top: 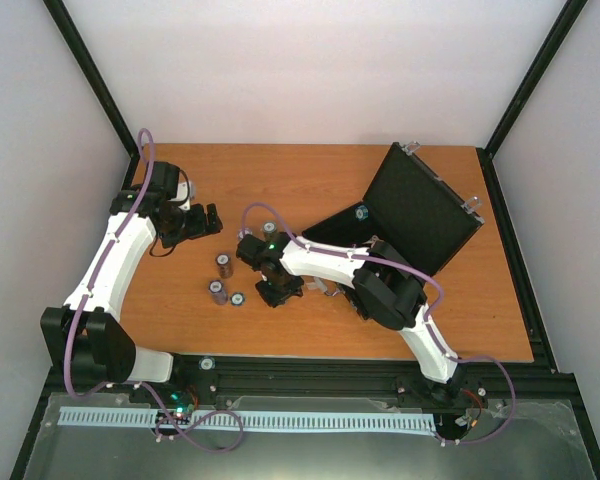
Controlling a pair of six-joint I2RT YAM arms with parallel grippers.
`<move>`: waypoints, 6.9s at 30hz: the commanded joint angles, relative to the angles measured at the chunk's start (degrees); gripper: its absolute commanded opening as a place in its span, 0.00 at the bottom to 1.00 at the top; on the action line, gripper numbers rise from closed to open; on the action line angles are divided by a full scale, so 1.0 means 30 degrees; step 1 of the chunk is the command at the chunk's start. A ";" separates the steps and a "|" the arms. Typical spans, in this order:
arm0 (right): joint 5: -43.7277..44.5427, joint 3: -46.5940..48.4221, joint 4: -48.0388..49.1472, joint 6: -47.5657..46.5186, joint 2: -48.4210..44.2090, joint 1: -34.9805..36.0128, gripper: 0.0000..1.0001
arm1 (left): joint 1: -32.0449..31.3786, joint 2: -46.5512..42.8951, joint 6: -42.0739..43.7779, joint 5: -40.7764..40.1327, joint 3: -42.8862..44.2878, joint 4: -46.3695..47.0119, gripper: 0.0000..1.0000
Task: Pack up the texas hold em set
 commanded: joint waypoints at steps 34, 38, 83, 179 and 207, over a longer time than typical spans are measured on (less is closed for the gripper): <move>0.0449 -0.0548 -0.0285 -0.1873 -0.0547 -0.1061 1.00 | -0.0038 0.0181 0.0391 0.0042 0.0168 0.0069 1.00; 0.0257 -0.0907 0.0357 -0.2247 -0.0363 -0.1358 1.00 | -0.0012 0.0276 0.0426 -0.0069 0.0182 0.0064 1.00; 0.0517 -0.2258 0.0350 -0.1865 -0.2244 -0.1408 0.80 | -0.0034 0.0784 0.0468 -0.0019 0.0592 0.0025 1.00; 0.2409 -0.3924 0.0155 -0.2095 -0.6923 -0.4878 1.00 | -0.5723 -0.4512 -0.1253 -0.3964 -0.3696 -0.0110 0.82; 0.1749 -0.4730 -0.0149 -0.3764 -0.8038 -0.6936 1.00 | -0.5845 -0.1736 -0.8259 -0.4690 -0.9482 0.5189 0.66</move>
